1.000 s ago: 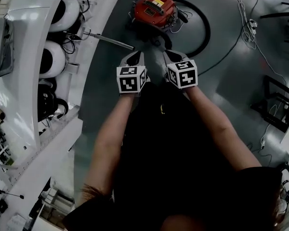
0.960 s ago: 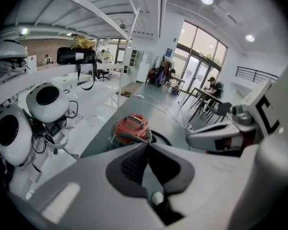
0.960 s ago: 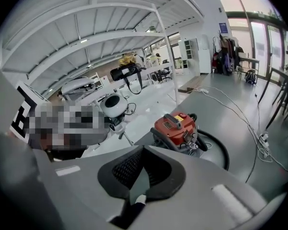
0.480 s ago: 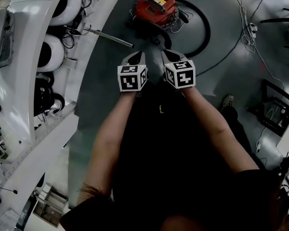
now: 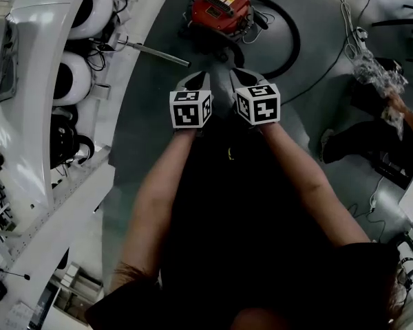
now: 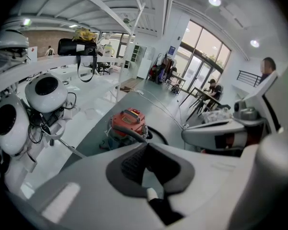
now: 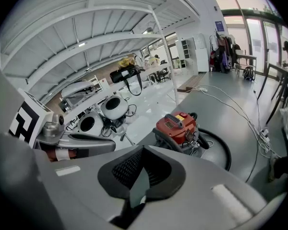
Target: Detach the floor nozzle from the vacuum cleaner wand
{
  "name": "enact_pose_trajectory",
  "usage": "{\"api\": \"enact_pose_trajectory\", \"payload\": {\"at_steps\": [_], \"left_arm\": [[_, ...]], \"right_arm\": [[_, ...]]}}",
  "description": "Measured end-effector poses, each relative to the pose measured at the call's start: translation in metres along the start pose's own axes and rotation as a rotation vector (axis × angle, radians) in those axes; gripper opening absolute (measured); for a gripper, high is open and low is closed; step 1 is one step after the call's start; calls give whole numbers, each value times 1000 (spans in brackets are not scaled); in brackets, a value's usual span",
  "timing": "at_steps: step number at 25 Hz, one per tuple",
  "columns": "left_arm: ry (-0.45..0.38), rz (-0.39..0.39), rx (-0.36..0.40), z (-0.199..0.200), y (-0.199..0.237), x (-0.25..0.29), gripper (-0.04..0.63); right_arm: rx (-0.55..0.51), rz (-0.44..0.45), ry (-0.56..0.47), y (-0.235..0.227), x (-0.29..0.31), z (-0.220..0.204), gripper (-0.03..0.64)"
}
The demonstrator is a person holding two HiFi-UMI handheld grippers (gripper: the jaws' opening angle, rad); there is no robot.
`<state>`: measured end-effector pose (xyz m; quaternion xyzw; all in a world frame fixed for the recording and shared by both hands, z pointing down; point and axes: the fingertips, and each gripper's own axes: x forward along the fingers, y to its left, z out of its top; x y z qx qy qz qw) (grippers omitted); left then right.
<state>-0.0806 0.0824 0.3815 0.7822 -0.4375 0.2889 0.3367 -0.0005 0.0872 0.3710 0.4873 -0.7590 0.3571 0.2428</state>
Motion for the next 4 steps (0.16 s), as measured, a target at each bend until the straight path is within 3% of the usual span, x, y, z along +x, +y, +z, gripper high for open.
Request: {"api": "enact_pose_trajectory", "payload": {"at_steps": [4], "left_arm": [[8, -6, 26, 2, -5, 4, 9]], "right_arm": [[0, 3, -4, -3, 0, 1, -3]]}}
